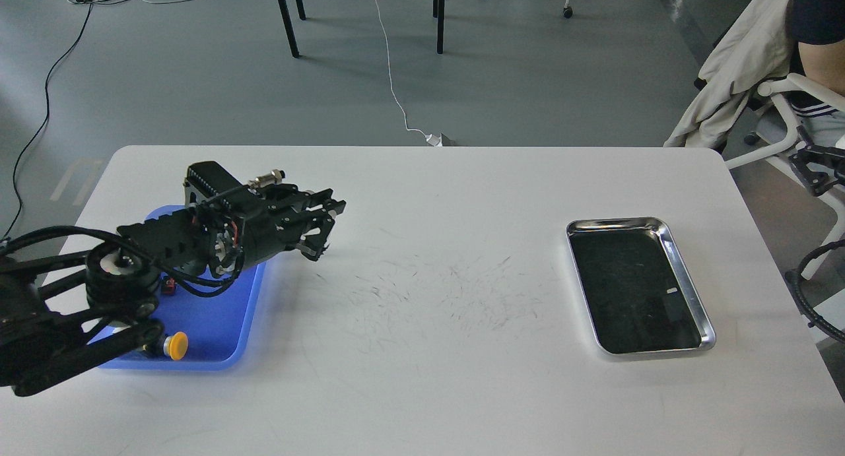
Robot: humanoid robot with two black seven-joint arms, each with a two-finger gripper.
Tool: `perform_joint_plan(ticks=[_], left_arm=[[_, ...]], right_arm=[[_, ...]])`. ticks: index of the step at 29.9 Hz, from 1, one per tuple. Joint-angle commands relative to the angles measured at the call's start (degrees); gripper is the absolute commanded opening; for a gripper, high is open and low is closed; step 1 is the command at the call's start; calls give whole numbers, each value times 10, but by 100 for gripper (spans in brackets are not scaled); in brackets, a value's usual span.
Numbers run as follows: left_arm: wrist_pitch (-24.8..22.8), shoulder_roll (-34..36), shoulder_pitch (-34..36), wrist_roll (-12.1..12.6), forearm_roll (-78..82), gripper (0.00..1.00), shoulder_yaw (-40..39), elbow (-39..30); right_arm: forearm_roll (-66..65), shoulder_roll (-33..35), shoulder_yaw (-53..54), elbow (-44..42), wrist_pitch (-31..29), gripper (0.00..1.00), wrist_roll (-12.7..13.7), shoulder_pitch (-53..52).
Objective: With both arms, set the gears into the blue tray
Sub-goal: 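Carry the black part into the blue tray and open the left gripper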
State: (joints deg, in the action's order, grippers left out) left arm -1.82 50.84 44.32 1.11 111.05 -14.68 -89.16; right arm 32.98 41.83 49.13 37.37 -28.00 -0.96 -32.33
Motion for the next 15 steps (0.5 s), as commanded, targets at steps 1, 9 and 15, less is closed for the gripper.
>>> perform_joint_plan(ticks=[1, 9, 15], left_arm=[[37, 74, -17, -24, -64, 5, 11, 15], [132, 58, -173, -47, -94, 6, 3, 100], [135, -1, -222, -59, -92, 6, -41, 151]], right_arm=[[-7, -2, 0, 0, 0, 98, 0, -5], [-26, -7, -20, 1, 0, 98, 0, -9], [-27, -25, -63, 2, 0, 98, 0, -21]])
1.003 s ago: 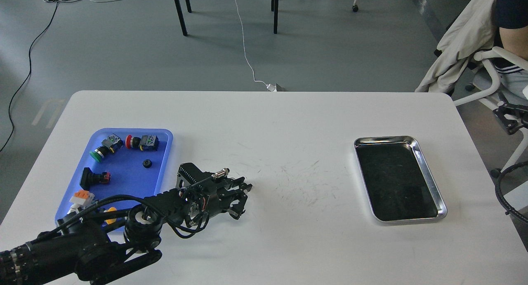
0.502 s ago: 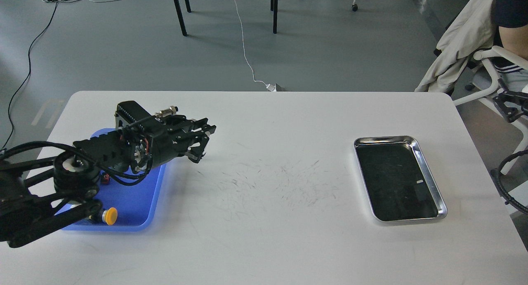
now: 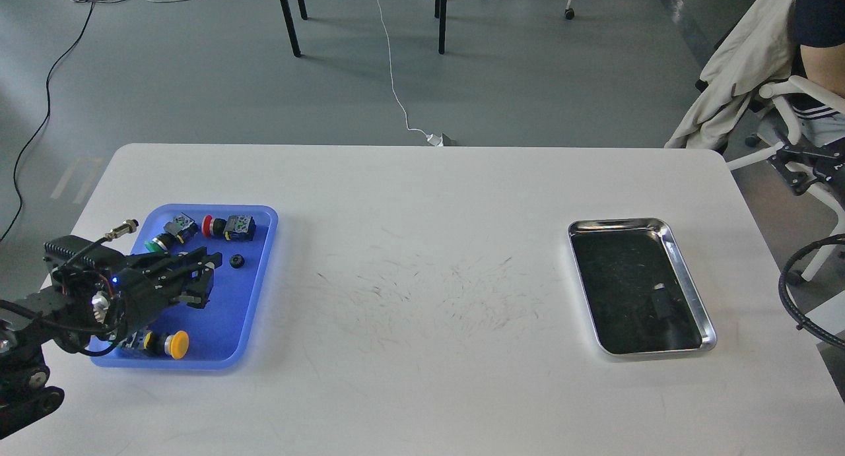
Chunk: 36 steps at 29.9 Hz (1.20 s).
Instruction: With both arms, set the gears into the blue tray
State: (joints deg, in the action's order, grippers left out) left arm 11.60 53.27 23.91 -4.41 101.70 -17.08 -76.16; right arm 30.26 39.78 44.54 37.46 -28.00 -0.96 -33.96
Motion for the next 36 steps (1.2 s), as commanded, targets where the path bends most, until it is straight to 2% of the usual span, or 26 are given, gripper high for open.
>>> perform_joint_plan(ticks=[1, 7, 10, 11, 12, 13, 15, 16, 17, 20, 27, 31, 36], left_arm=[[1, -32, -19, -4, 2, 6, -19, 25], [3, -48, -25, -5, 3, 8, -20, 46], [9, -48, -31, -5, 3, 13, -21, 52], [14, -48, -32, -5, 2, 18, -21, 53], [18, -48, -32, -5, 2, 24, -21, 53], [24, -48, -32, -5, 2, 36, -21, 53], [27, -48, -32, -5, 0, 73, -22, 54], [29, -48, -32, -5, -1, 88, -27, 54], [30, -47, -32, -5, -1, 92, -32, 53], [31, -43, -32, -5, -2, 98, -44, 53], [31, -28, -24, -6, -62, 98, -83, 49], [27, -39, -5, -5, -170, 98, -139, 49], [26, -102, 37, -5, -364, 98, -175, 49]], right_arm=[[-1, -5, -21, 1, 0, 98, 0, -6], [-13, -14, -31, 2, 0, 98, 0, -14], [-13, -18, -31, 2, 0, 98, 0, -15], [-13, -20, -31, 2, 0, 98, 0, -15], [-13, -20, -31, 2, 0, 98, 0, -15], [-13, -20, -31, 2, 0, 98, 0, -15], [-13, -22, -31, 2, 0, 98, 0, -16], [-13, -22, -31, 2, 0, 98, 0, -19], [-13, -22, -31, 2, 0, 98, 0, -22], [-26, -29, -31, 2, 0, 98, 0, -30], [-44, -43, -32, 22, 0, 98, 1, -63], [-65, -63, -38, 73, 0, 98, 2, -76], [-72, -64, -37, 169, 0, 98, 1, -81]])
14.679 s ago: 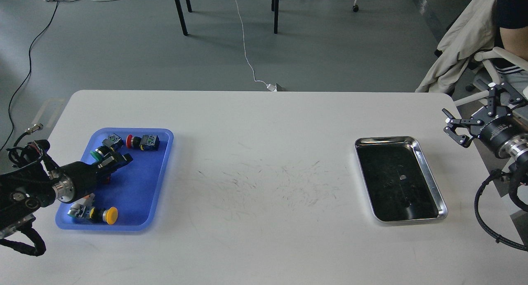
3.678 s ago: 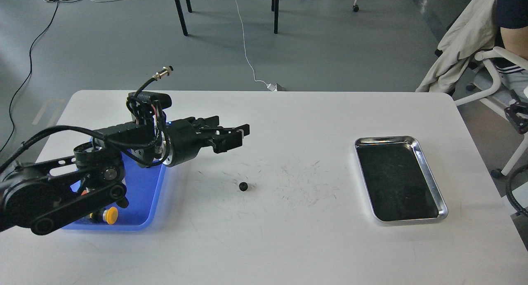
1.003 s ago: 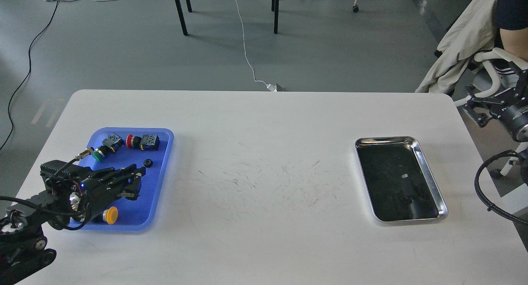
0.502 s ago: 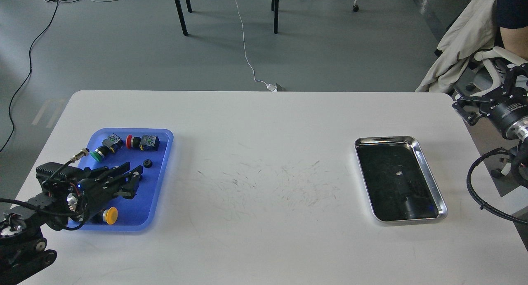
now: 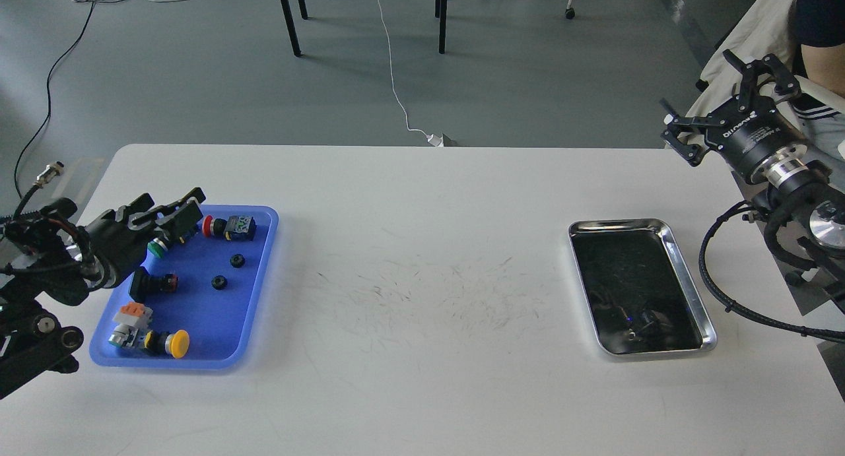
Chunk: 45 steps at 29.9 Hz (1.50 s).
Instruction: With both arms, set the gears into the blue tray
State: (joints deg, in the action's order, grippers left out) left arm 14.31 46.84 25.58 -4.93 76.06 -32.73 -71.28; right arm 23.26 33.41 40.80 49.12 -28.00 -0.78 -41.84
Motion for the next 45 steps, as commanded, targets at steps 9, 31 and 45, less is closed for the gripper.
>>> perform_joint_plan(ticks=[9, 31, 45], left_arm=[[-41, -166, 47, 1, -375, 98, -172, 58], [-186, -230, 66, -28, -549, 98, -259, 142], [-184, -229, 66, -28, -602, 98, -287, 154]], right_arm=[[-5, 34, 21, 188, 0, 99, -3, 57], [-1, 40, 155, 100, 0, 99, -7, 170], [-3, -28, 76, 54, 0, 99, -7, 86]])
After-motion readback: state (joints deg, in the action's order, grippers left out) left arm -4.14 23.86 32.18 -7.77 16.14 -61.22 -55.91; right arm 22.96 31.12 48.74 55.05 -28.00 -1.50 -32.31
